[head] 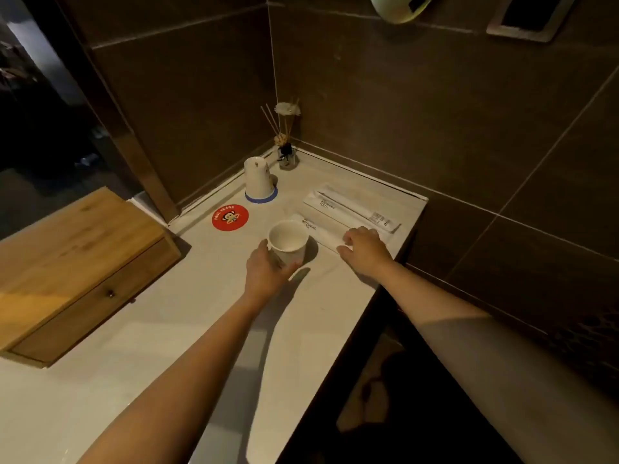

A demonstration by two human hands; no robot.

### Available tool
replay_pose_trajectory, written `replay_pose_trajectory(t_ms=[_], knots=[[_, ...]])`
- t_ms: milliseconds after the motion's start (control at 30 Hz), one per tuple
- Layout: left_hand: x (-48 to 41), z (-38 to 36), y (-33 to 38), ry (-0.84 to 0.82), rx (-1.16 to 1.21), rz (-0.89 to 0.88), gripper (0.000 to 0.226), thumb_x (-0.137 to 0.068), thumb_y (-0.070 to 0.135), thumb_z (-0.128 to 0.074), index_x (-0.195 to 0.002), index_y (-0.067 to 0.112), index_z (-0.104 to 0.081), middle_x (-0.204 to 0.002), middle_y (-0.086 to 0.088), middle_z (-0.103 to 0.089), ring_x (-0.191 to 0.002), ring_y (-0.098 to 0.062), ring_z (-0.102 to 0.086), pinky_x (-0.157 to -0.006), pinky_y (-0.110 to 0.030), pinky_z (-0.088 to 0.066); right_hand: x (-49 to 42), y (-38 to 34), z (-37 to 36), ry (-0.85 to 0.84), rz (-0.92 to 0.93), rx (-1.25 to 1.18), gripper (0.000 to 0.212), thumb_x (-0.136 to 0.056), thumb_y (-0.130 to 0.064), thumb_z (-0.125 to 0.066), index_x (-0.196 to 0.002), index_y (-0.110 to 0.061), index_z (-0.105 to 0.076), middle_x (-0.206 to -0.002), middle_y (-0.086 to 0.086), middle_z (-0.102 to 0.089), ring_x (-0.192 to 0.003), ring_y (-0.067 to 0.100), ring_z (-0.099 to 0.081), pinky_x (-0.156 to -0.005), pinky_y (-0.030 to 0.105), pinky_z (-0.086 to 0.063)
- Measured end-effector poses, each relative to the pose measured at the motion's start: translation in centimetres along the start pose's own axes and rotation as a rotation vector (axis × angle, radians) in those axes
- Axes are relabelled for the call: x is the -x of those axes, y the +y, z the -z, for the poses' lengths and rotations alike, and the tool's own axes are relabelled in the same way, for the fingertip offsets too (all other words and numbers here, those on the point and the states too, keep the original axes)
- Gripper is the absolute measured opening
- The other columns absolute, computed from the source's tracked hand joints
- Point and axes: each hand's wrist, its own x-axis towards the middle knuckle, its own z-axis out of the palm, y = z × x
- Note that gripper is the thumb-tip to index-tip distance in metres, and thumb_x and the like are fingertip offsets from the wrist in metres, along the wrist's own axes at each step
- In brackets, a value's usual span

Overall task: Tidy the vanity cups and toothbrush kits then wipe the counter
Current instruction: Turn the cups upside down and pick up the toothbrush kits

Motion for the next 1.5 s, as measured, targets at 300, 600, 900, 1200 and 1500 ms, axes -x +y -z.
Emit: replay_pose_trajectory(t_ms=[300,600,900,1200,1500], knots=[[-2.9,-0.8,-0.6,-0.124,0.434,0.028,0.066,-0.069,0.012,-0.078,-0.121,0.026,-0.039,-0.11,0.016,-0.05,-0.097,0.002,-0.053,-0.063,-0.001,-0.045,-3.6,-0.2,-3.3,0.143,-0.029,0.087,0.026,-0.088,-0.018,-0.062,-0.109,-0.006,-0.055,-0.117,0.016,-0.056,-0.112,0.032,-0.048,-0.088,0.039,-0.044],[-3.3,-1.3,-0.2,-0.144,0.453,0.02,0.061,-0.071,0.001,-0.074,-0.117,0.02,-0.039,-0.105,0.014,-0.048,-0.088,0.017,-0.056,-0.059,0.001,-0.044,-6.1,-0.5,-2.8,-0.037,0.029,0.057,0.031,-0.085,-0.003,-0.053,-0.115,0.001,-0.055,-0.117,0.024,-0.06,-0.111,0.041,-0.056,-0.084,0.039,-0.049],[-3.6,-1.2,-0.8,-0.139,0.35,0.05,0.064,-0.07,0.022,-0.078,-0.118,0.036,-0.038,-0.112,0.021,-0.049,-0.101,0.001,-0.054,-0.069,-0.008,-0.048,-10.2,2.2,1.4,0.078,0.071,0.205,0.034,-0.087,-0.027,-0.062,-0.114,-0.009,-0.053,-0.132,0.014,-0.042,-0.118,0.032,-0.037,-0.099,0.042,-0.039],[-3.6,-2.0,-0.4,-0.067,0.302,0.085,0.066,-0.067,0.029,-0.078,-0.119,0.04,-0.039,-0.116,0.02,-0.051,-0.107,0.003,-0.052,-0.079,-0.014,-0.049,-12.5,2.6,0.8,-0.099,0.009,0.041,0.095,-0.077,-0.02,-0.075,-0.147,-0.022,-0.012,-0.142,0.016,-0.04,-0.129,0.037,-0.037,-0.105,0.051,-0.039],[-3.3,-2.3,0.5,-0.032,0.309,0.134,0.062,-0.069,0.022,-0.079,-0.112,0.047,-0.04,-0.113,0.024,-0.05,-0.101,0.013,-0.052,-0.07,-0.004,-0.046,-11.9,1.4,0.7,-0.157,0.065,0.103,0.037,-0.083,-0.021,-0.065,-0.112,-0.005,-0.048,-0.115,0.019,-0.062,-0.101,0.039,-0.062,-0.081,0.041,-0.055]])
